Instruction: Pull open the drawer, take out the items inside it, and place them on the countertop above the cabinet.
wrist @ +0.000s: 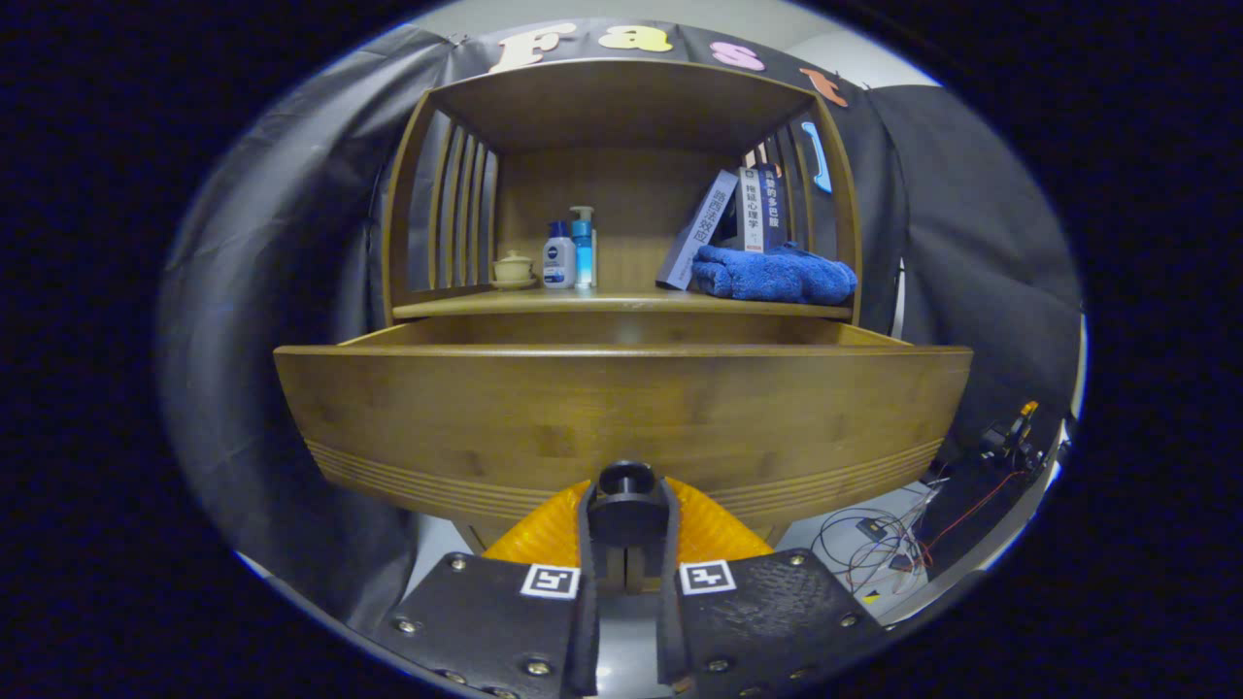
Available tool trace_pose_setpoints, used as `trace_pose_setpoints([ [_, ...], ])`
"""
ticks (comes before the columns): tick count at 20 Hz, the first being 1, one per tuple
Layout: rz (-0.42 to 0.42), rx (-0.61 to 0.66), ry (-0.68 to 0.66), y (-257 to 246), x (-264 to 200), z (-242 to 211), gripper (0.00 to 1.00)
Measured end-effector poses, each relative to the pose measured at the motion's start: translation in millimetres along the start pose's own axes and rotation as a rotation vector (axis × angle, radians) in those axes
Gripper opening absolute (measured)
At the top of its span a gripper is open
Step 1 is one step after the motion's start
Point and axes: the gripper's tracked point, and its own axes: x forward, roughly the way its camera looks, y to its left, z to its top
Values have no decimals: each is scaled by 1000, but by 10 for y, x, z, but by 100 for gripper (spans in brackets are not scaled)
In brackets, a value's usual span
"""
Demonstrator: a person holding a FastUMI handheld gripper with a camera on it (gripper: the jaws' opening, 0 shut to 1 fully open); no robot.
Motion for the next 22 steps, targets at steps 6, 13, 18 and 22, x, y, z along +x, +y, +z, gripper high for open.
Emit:
trace_pose_setpoints([
  [6, 11, -26, 16, -8, -384, -205, 23],
  [13, 8, -1, 8, -57, -366, -192, 23],
  [18, -8, 37, 8, -126, -252, -173, 23],
  [22, -4, 32, -3, -134, -251, -203, 27],
])
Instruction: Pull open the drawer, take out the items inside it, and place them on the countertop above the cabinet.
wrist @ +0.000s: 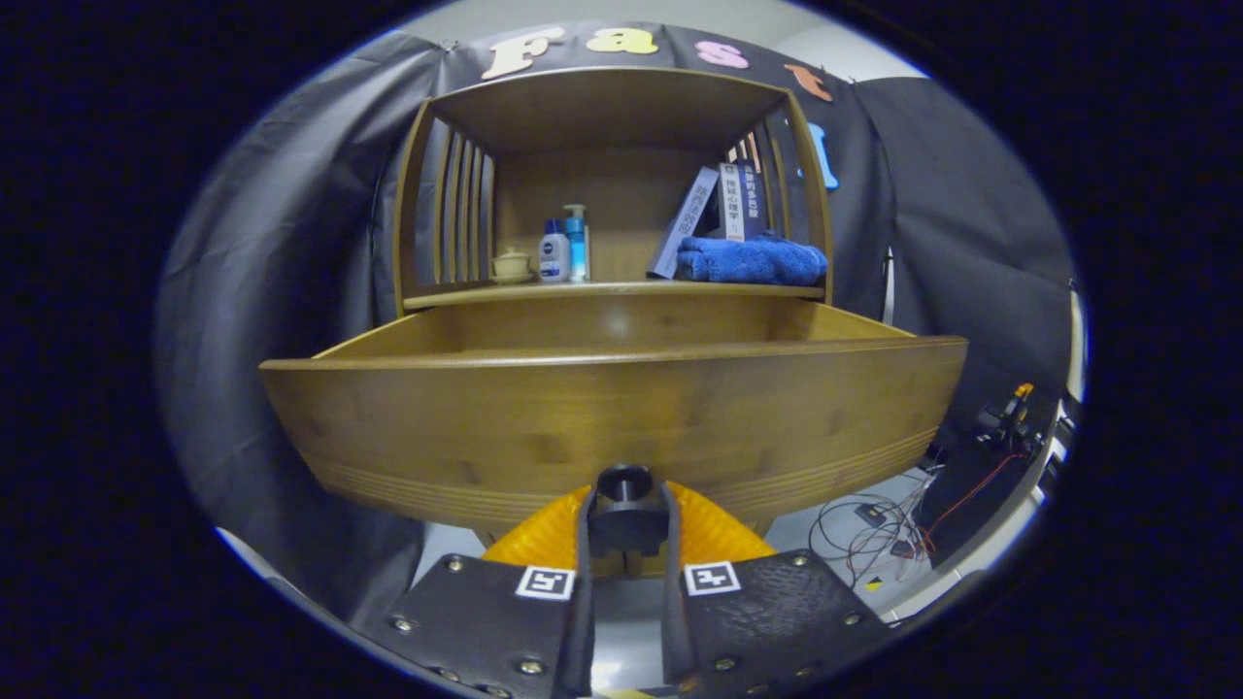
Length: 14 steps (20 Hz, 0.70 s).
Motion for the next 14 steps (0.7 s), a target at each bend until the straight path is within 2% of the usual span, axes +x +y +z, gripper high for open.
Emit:
trace_pose_setpoints([
  [1, -4, -6, 1, 4, 17, 21, 27],
  [3, 8, 21, 0, 17, 30, 63, 42],
  [4, 7, 38, 0, 22, -6, 122, 44],
  [9, -21, -14, -6, -28, -215, 411, 97],
  [14, 57, -74, 15, 265, -391, 1022, 98],
])
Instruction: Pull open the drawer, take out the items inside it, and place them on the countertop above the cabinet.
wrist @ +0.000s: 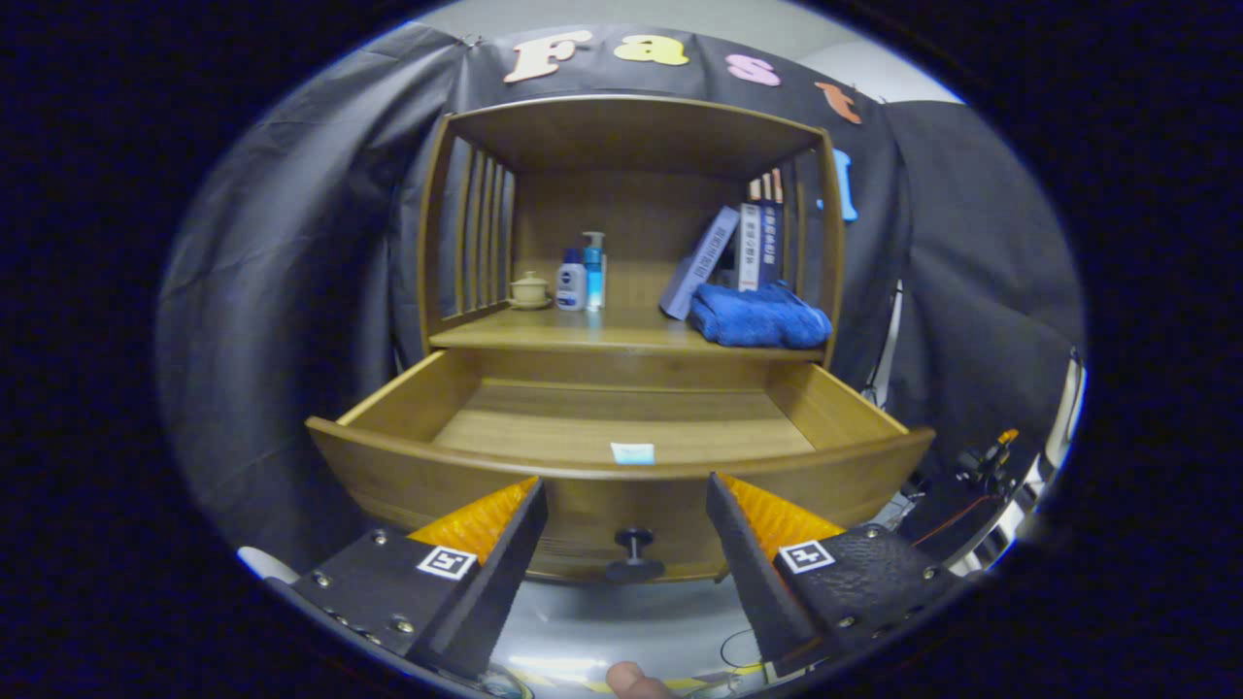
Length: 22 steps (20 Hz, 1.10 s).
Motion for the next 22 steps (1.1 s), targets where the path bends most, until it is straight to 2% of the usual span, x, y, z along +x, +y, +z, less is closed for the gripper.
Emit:
trace_pose_setpoints([
  [4, 101, 28, 28, 156, 160, 573, 97],
  [7, 121, 44, 180, 91, 594, 632, 97],
  [12, 127, 25, 532, -84, 1348, 60, 98],
  [16, 57, 60, 700, -219, 1643, -451, 99],
  [18, 15, 49, 766, -258, 1717, -602, 92],
  [21, -4, 12, 866, -216, 1692, -849, 57],
  [22, -17, 7, 888, -250, 1675, -867, 56],
])
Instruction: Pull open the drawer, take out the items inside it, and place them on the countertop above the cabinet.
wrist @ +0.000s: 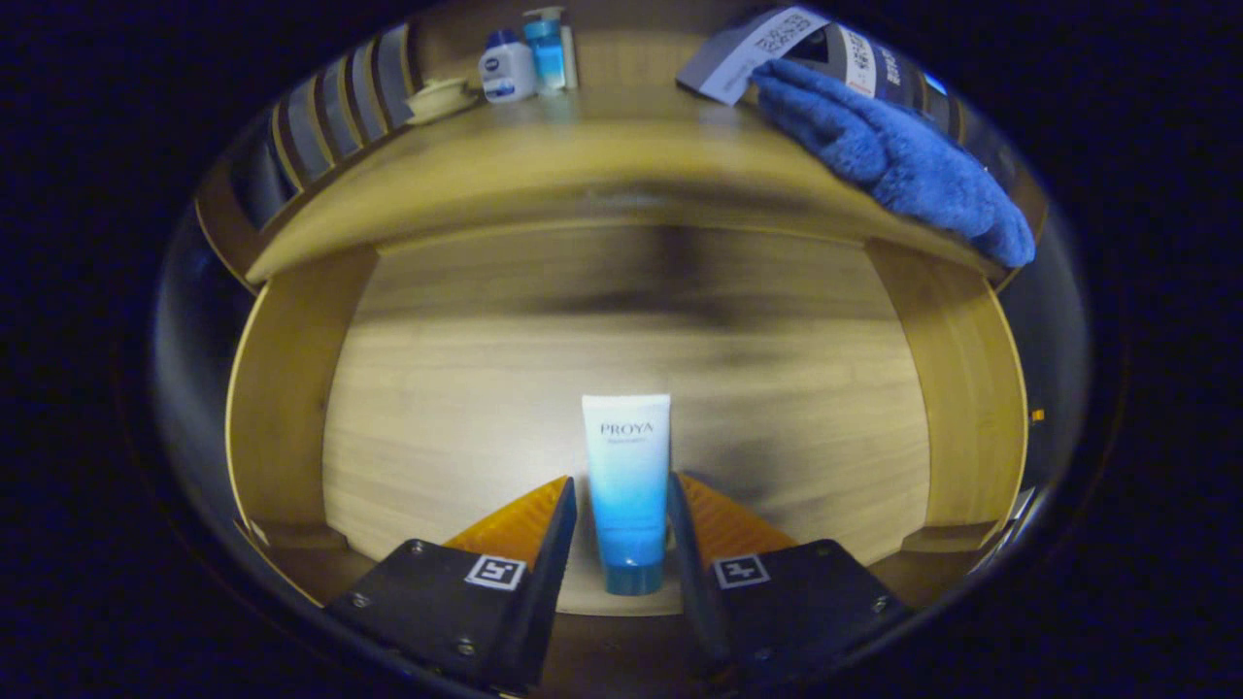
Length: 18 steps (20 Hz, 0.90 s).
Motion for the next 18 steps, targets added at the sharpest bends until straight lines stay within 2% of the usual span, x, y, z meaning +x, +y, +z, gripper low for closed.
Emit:
trace_pose_setpoints([
  [1, 0, 6, 17, 14, 29, -26, 44],
  [3, -3, 10, 5, -14, -7, -21, 40],
  [5, 36, 7, -41, 54, -109, 5, 35],
  [7, 85, 21, -73, 120, -300, 35, 35],
  [9, 98, 40, -118, 101, -516, 121, 35],
  [15, 88, 29, -306, -39, -1138, 674, 35],
  [18, 69, 15, -397, -85, -1358, 1096, 35],
])
